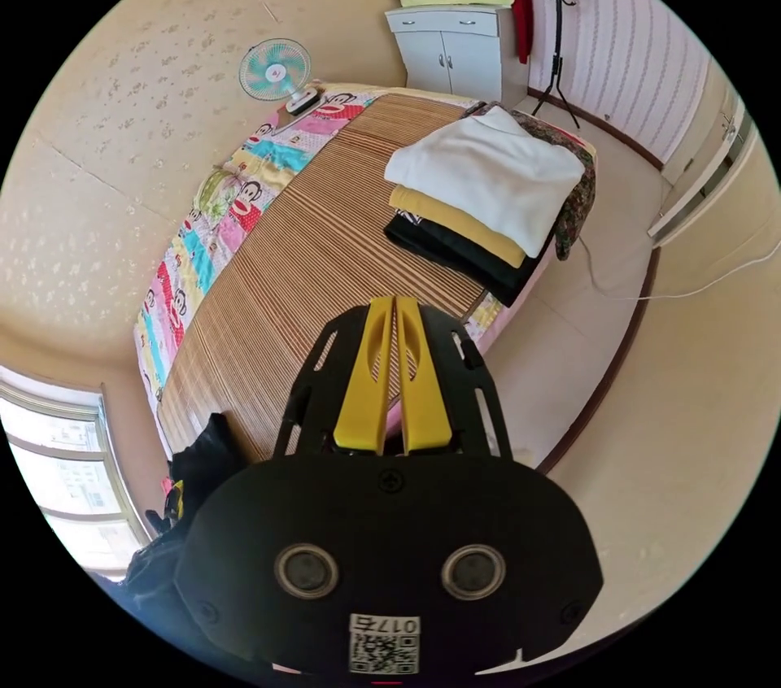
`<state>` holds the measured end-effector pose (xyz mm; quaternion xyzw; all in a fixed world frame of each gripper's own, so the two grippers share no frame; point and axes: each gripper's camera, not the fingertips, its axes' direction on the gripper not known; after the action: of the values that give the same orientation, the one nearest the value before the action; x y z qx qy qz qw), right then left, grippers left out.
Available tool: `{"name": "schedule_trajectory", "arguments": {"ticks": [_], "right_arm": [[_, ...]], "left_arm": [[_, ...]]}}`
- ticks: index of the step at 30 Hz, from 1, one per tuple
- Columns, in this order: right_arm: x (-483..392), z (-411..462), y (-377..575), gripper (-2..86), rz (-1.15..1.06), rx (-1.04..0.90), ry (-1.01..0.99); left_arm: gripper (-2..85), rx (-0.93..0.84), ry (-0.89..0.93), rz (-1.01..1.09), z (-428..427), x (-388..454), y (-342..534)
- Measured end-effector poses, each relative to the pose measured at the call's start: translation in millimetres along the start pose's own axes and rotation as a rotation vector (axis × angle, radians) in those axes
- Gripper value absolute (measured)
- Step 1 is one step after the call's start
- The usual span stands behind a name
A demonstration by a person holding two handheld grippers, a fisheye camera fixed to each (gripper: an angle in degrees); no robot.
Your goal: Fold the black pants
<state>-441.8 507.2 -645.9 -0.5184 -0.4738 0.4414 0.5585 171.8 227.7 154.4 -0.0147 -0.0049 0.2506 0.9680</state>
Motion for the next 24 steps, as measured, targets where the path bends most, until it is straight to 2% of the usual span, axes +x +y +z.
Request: {"name": "schedule_trajectory", "arguments": {"ticks": [1,4,5,7,9,12,14,16,19,21,22,24], "right_arm": [[-9.7,11.3,-2.7,0.3,-0.006,-0.001,-0.018],[-45.8,42.6,-8.3,0.4,-0.066,-0.019,-0.054],[-54.1,48.8,-8.9,0.4,-0.082,-0.023,-0.058],[-85.8,71.5,-8.3,0.5,-0.158,-0.035,-0.079],[-104.5,87.6,-5.0,0.5,-0.223,-0.044,-0.096],[-124.7,118.6,4.6,0.4,-0.330,-0.071,-0.057],[-129.0,140.4,9.5,0.5,-0.359,-0.095,0.002],[-127.6,169.5,12.6,0.5,-0.355,-0.133,0.036],[-127.2,200.2,14.8,0.5,-0.352,-0.150,-0.007],[-132.4,220.7,15.8,0.5,-0.359,-0.164,-0.036],[-138.0,235.5,16.0,0.4,-0.362,-0.181,-0.047],[-149.7,257.2,16.6,0.3,-0.374,-0.210,-0.066]], "left_arm": [[5.1,-0.054,0.065,0.082,29.9,14.1,-9.1],[5.7,-0.235,0.204,0.075,97.3,27.2,-20.9],[5.4,-0.212,0.271,0.115,102.3,33.5,-18.0],[4.5,-0.147,0.285,0.137,93.9,33.4,-11.1],[5.5,-0.083,0.185,0.075,77.1,16.3,-3.5],[7.8,0.105,-0.020,-0.136,31.2,-34.3,22.5],[9.2,0.291,-0.216,-0.294,-15.0,-65.4,57.4],[10.0,0.380,-0.309,-0.351,-42.2,-77.9,80.3],[12.2,0.393,-0.355,-0.319,-62.5,-92.4,102.5],[13.4,0.370,-0.343,-0.127,-65.6,-83.7,110.2],[13.7,0.288,-0.411,-0.011,-60.5,-72.7,110.9],[14.8,0.149,-0.532,0.069,-45.9,-65.2,110.8]]}}
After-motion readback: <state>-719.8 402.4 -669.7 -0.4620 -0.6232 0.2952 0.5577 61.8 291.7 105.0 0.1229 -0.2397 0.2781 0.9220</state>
